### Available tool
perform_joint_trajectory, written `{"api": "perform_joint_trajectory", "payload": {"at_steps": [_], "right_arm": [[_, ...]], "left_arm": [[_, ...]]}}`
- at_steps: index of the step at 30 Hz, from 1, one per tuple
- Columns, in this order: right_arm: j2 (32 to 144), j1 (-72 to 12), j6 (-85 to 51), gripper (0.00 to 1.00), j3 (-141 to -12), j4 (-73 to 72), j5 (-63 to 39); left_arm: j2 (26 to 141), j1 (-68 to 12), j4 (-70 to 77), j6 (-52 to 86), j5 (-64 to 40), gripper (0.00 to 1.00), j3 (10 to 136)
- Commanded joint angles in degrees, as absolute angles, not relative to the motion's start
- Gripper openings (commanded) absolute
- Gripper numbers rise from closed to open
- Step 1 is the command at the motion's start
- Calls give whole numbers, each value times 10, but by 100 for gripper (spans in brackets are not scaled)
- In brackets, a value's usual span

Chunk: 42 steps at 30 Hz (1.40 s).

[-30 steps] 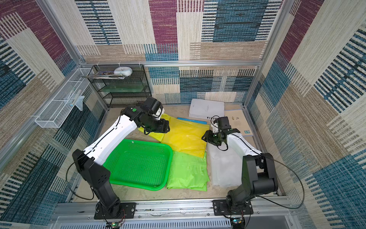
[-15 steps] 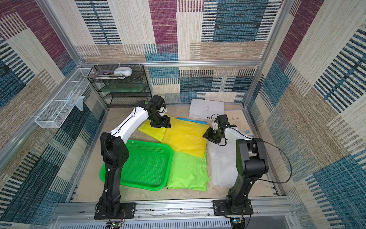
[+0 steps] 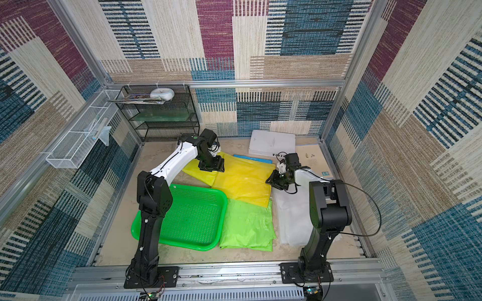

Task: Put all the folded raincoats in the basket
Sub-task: Pick up the raincoat from the center of the board.

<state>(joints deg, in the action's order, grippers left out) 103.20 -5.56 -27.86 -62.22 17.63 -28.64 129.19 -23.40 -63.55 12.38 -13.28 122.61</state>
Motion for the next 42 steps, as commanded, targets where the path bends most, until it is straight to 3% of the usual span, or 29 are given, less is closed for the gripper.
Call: {"api": "perform_joint_trajectory", "payload": {"at_steps": [1, 6, 12, 27, 30, 34, 37, 40, 42], "right_arm": [[1034, -56, -276, 23, -623, 163, -301], [1031, -56, -272, 11, -625, 167, -295], [1027, -56, -271, 8, -623, 169, -297], [1019, -56, -267, 3, -612, 167, -299], [1017, -56, -267, 2, -612, 165, -301], [1013, -56, -270, 0, -612, 165, -309], [1003, -56, -272, 0, -607, 160, -314], [989, -56, -274, 0, -604, 161, -320], [976, -57, -279, 0, -603, 163, -326]], "left_arm": [[1294, -230, -623, 114, -141, 72, 1219], [1297, -223, -615, 115, -140, 71, 1215], [1322, -215, -594, 113, -161, 68, 1226], [1367, -209, -561, 141, -203, 48, 1221], [1362, -210, -558, 144, -208, 41, 1221], [1353, -209, -557, 146, -203, 19, 1223], [1341, -209, -557, 155, -188, 14, 1221], [1327, -209, -555, 159, -179, 1, 1222], [1310, -209, -555, 163, -177, 0, 1218]]}}
